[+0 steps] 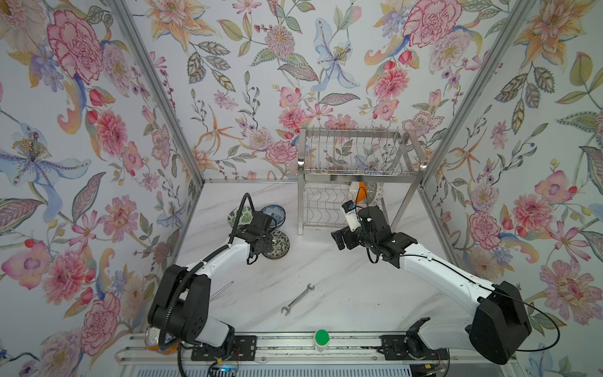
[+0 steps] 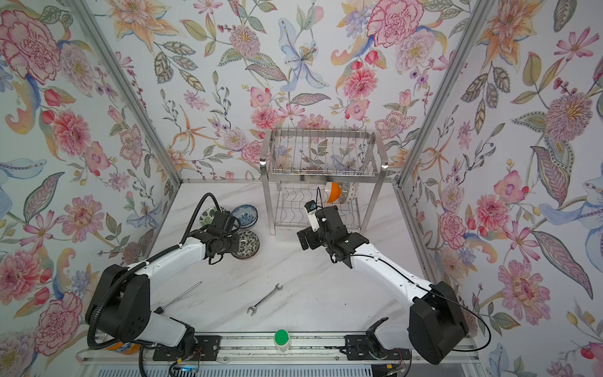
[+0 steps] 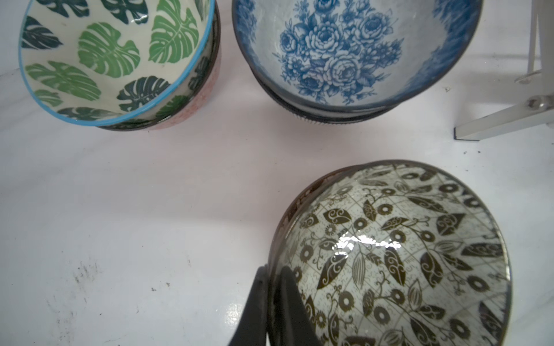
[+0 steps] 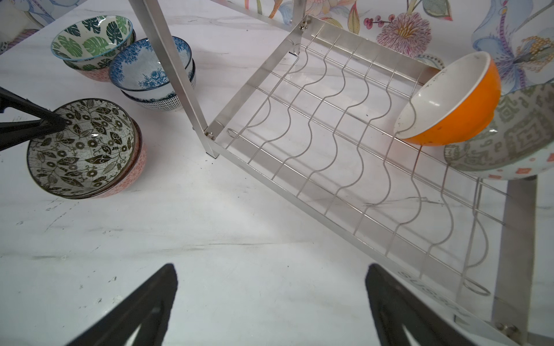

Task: Load bowls into a dish rack
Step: Pick up the bowl.

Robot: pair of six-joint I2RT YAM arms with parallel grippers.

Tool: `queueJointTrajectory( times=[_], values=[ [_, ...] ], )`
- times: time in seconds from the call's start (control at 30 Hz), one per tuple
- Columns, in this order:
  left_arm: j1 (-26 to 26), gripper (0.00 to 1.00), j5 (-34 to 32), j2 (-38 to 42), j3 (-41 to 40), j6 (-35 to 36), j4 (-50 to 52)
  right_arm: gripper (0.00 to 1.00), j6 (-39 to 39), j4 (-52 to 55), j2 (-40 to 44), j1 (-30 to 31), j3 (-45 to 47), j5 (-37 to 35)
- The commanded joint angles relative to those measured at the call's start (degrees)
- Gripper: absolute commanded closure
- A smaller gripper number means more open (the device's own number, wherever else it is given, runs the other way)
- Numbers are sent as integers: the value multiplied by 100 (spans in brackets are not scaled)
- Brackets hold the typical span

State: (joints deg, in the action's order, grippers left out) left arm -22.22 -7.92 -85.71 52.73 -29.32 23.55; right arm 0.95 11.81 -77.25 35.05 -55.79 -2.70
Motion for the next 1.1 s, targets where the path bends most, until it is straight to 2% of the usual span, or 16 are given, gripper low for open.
queueJointTrajectory(
  times=[0.0,0.2,0.5,0.63,0.8,0.93,1.07],
  values=[
    [14,100,-149,-15,22,106,436,1,70,14,-97,-24,-73,95],
    [15,100,-146,159,108,182,426,1,54,30,-129,-24,-125,129],
    [13,100,-189,837,442,484,255,1,91,44,-90,-24,-168,196],
    [13,100,107,1162,584,609,228,1,230,112,-15,-16,-268,402],
    [-45,100,705,1525,736,726,82,1,672,-28,135,43,-410,1059],
    [-528,100,866,1493,748,899,-219,1,1147,-413,117,168,-428,1578],
    [-1021,100,822,1291,745,849,-547,1,1407,-570,-41,437,-455,1596]
  ],
)
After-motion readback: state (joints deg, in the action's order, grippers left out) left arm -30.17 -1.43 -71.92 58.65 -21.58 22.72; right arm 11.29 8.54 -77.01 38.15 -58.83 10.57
